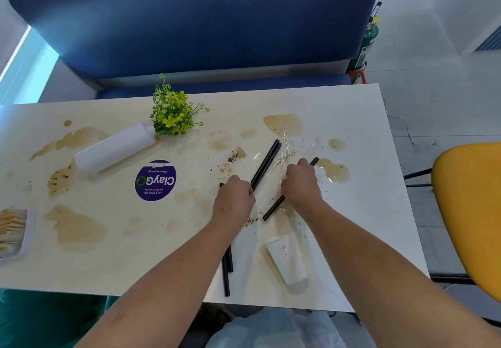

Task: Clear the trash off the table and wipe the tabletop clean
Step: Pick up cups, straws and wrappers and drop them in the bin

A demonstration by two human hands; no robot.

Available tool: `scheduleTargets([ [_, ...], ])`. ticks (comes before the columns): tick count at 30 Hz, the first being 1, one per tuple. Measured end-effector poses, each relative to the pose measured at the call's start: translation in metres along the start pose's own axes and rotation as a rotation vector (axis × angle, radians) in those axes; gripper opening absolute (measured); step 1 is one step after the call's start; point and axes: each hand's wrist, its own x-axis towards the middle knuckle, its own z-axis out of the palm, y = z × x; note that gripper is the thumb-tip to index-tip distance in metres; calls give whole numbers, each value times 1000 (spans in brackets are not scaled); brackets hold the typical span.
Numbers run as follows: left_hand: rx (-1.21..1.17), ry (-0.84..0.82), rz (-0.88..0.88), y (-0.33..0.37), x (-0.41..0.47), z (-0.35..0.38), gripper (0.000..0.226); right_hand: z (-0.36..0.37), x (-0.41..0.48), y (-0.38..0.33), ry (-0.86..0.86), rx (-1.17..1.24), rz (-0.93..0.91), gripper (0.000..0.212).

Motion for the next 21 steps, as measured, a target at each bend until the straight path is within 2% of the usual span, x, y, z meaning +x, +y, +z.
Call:
scheduleTargets([
  [17,-341,121,-47,-5,-11,-20,13,6,-1,0,72,141,21,20],
  [21,-372,148,-49,-5,-14,-24,9,2,-3,-2,115,238,22,42],
])
